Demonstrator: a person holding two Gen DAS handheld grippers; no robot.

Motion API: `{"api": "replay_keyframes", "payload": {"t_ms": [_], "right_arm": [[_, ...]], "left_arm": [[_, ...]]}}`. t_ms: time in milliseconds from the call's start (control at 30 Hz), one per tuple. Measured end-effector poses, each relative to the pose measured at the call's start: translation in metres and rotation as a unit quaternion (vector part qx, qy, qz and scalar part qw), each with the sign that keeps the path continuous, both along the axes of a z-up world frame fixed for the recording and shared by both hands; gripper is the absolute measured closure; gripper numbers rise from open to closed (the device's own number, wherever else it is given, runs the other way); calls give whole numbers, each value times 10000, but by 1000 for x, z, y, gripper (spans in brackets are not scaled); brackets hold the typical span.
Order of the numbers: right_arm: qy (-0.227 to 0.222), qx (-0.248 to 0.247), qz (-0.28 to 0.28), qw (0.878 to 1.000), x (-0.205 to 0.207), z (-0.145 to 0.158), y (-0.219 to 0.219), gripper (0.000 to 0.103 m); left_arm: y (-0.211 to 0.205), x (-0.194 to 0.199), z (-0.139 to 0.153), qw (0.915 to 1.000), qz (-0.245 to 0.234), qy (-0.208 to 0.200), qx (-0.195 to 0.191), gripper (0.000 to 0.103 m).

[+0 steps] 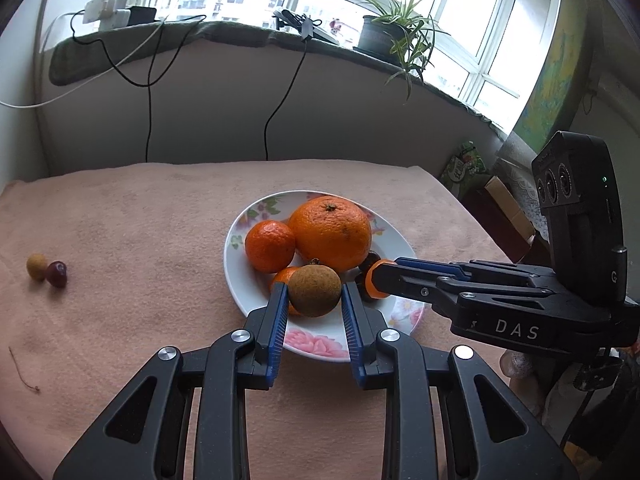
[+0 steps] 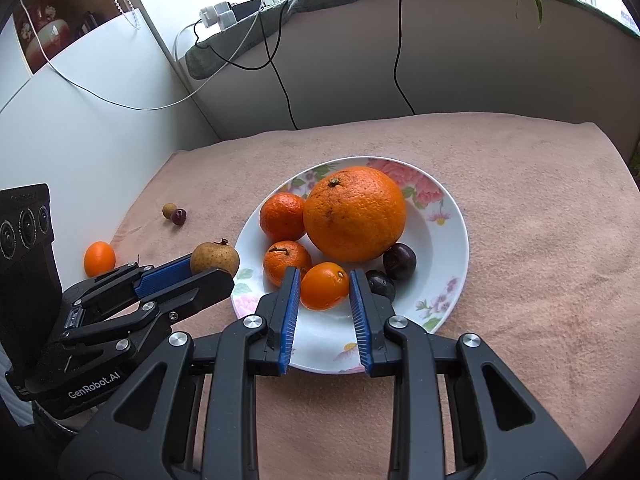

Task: Organize fruits
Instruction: 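Open the left gripper onto the plate while the right gripper releases the kumquat there, then move the left gripper toward a small brown fruit while the right gripper approaches the last cherry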

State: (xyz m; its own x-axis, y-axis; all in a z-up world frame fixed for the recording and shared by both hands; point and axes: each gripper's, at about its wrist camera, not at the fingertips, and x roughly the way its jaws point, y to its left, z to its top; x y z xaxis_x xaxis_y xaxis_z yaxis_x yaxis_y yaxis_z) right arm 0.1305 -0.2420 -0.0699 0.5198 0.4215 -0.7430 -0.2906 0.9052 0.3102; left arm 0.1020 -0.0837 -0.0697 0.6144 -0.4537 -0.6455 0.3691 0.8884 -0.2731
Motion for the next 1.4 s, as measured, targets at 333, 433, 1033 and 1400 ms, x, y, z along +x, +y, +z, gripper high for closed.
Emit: {"api": "replay_keyframes", "payload": {"t_ms": [333, 433, 1033, 1400], "right_arm": [[-43, -118, -92, 9999, -2, 3, -3, 76], [-47, -148, -143, 9998, -2, 4, -5, 76], [-585, -94, 9, 9982, 5, 35, 14, 24], [-597, -6, 531, 9968, 15, 36, 58, 24]], "left_arm": [[-2, -1, 2, 10000, -44, -72, -15, 63], [-2, -1, 3, 10000, -32, -89, 12, 60], [25, -15, 14, 9986, 397, -312, 173, 32], [74, -22, 9, 9940, 1053, -222, 217, 32]]}}
